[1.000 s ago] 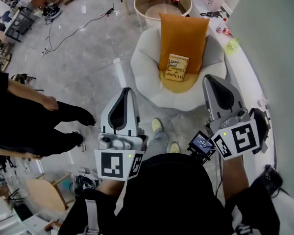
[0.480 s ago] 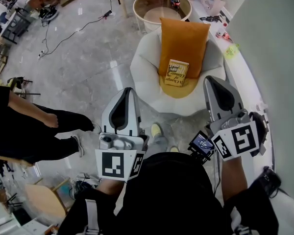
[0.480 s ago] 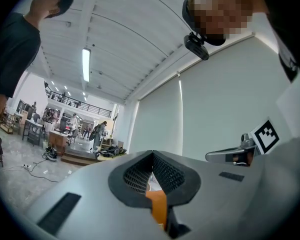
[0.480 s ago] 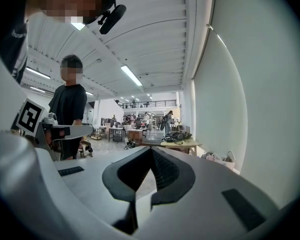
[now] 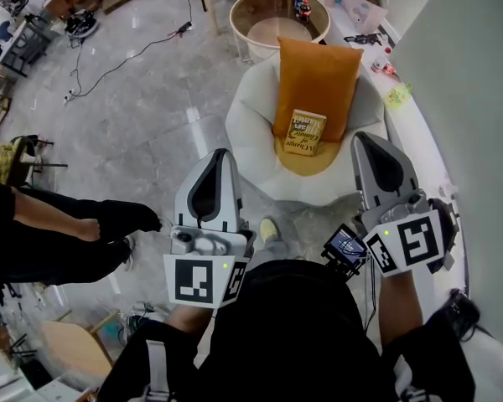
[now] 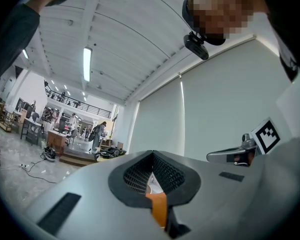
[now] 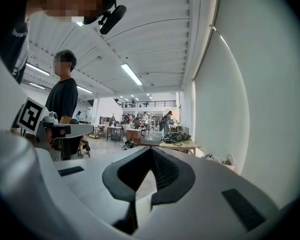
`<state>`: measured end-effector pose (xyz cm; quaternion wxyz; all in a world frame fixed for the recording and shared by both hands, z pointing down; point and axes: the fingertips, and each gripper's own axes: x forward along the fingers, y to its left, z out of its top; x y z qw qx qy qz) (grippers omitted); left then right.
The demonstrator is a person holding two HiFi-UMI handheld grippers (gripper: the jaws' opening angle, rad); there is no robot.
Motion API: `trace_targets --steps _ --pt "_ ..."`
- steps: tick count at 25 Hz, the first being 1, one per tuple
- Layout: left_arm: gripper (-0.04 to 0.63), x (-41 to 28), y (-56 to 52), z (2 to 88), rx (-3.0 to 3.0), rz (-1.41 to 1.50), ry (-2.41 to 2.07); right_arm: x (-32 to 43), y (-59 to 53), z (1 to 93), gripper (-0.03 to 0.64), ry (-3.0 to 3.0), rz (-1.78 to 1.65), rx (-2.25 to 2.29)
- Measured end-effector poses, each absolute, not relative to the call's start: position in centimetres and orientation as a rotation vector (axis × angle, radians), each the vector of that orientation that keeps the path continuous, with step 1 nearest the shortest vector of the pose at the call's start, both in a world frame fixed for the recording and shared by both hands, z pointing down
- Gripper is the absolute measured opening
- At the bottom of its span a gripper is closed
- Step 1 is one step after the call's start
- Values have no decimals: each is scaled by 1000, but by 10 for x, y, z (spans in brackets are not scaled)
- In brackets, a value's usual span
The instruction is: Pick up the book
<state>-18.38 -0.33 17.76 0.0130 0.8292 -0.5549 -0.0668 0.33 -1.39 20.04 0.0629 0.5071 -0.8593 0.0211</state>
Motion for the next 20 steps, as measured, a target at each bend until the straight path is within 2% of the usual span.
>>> trace_targets --steps 20 --pt "11 -214 -36 184 2588 -228 -1699 -28 -47 204 9 -2582 46 1547"
